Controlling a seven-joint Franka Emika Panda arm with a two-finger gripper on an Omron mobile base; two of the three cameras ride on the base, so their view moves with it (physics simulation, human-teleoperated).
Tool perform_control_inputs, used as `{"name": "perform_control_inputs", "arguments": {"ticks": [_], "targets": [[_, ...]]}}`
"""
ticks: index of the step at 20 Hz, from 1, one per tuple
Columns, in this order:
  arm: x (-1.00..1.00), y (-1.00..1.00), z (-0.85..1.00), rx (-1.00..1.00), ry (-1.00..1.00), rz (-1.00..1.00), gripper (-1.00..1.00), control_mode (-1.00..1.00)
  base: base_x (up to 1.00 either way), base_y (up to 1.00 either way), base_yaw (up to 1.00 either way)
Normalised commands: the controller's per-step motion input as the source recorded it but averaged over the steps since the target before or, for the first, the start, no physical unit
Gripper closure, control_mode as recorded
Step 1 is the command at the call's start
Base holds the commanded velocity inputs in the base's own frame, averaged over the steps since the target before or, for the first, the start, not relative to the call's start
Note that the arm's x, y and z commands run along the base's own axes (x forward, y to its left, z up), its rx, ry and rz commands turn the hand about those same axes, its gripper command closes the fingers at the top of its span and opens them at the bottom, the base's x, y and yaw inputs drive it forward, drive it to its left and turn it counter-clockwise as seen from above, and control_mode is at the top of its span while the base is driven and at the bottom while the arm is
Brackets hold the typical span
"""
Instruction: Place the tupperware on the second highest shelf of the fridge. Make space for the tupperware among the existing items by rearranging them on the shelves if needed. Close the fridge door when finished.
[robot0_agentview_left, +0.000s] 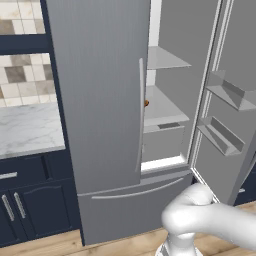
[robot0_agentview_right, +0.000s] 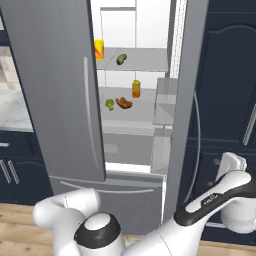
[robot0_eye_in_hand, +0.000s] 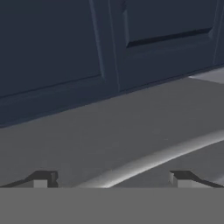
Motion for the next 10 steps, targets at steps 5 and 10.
{"name": "perform_control_inputs", "arguments": {"ticks": [5, 10], "targets": [[0.58, -0.03, -0.1, 0.12, 0.14, 0.08, -1.0, -1.0, 0.0, 0.0, 0.0], [0.63, 0.11, -0.05, 0.03, 0.18, 0.17, -1.0, -1.0, 0.0, 0.0, 0.0]]}}
